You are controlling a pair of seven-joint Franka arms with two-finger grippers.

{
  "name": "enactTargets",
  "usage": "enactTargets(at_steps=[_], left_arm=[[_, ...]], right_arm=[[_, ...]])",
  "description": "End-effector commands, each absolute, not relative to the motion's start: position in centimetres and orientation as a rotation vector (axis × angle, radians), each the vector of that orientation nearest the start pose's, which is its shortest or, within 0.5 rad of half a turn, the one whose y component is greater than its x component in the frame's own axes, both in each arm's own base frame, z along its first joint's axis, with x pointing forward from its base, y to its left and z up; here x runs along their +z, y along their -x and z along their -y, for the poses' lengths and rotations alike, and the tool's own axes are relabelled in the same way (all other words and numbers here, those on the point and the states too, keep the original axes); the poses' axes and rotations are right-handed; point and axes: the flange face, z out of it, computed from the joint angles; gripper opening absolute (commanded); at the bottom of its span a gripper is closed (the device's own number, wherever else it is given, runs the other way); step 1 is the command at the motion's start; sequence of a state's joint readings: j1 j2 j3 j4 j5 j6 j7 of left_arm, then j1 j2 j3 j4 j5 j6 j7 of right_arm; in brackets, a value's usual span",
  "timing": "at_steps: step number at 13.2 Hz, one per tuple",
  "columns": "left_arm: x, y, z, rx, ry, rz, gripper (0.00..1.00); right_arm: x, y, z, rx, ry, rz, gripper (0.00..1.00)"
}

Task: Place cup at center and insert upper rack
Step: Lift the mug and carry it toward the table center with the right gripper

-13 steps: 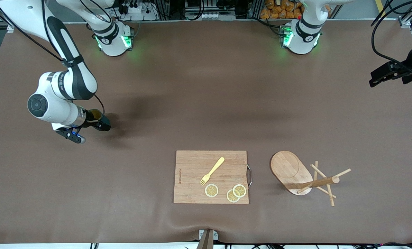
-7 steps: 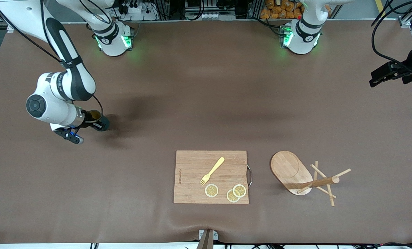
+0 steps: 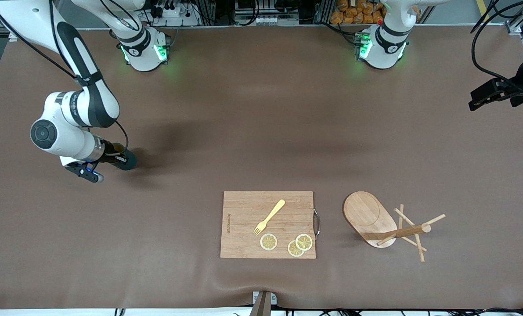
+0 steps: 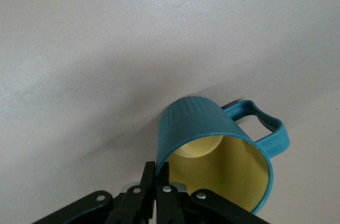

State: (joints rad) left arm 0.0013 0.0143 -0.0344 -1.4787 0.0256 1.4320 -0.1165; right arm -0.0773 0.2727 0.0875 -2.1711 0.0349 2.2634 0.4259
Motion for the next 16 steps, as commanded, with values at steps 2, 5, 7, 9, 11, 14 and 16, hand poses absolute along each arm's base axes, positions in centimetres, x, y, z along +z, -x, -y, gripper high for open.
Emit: enactTargets(at_steps=[2, 5, 7, 9, 11, 14, 16], left_arm=[[65.5, -54.4, 1.2, 0.066, 3.089, 0.136, 1.00], [65.4, -54.4, 1.2, 0.069, 3.093, 0.147, 1.00], [65.8, -54.2, 0.8, 0.057, 3.092, 0.157, 1.00], [65.9, -54.1, 0.8, 0.057, 3.093, 0.155, 1.00], [66.0, -54.0, 0.3, 0.053, 3.093, 0.171, 1.00], [66.4, -53.7, 0.2, 0.046, 3.096, 0.174, 1.00], [66.5, -53.7, 0.2, 0.044, 3.098, 0.174, 1.00]], right_arm=[[31.4, -57.0, -1.9, 0.365, 3.055, -0.679, 0.00], [35.1, -57.1, -8.1, 0.342, 3.055, -0.787, 0.00], [36.3, -56.2, -13.5, 0.333, 3.010, -0.924, 0.00], [37.9, -55.2, -20.5, 0.314, 2.938, -1.067, 0.00], [39.7, -53.9, -27.2, 0.280, 2.874, -1.209, 0.00], [41.2, -51.8, -36.0, 0.300, 2.753, -1.353, 0.00], [40.2, -50.4, -41.1, 0.302, 2.685, -1.412, 0.00]])
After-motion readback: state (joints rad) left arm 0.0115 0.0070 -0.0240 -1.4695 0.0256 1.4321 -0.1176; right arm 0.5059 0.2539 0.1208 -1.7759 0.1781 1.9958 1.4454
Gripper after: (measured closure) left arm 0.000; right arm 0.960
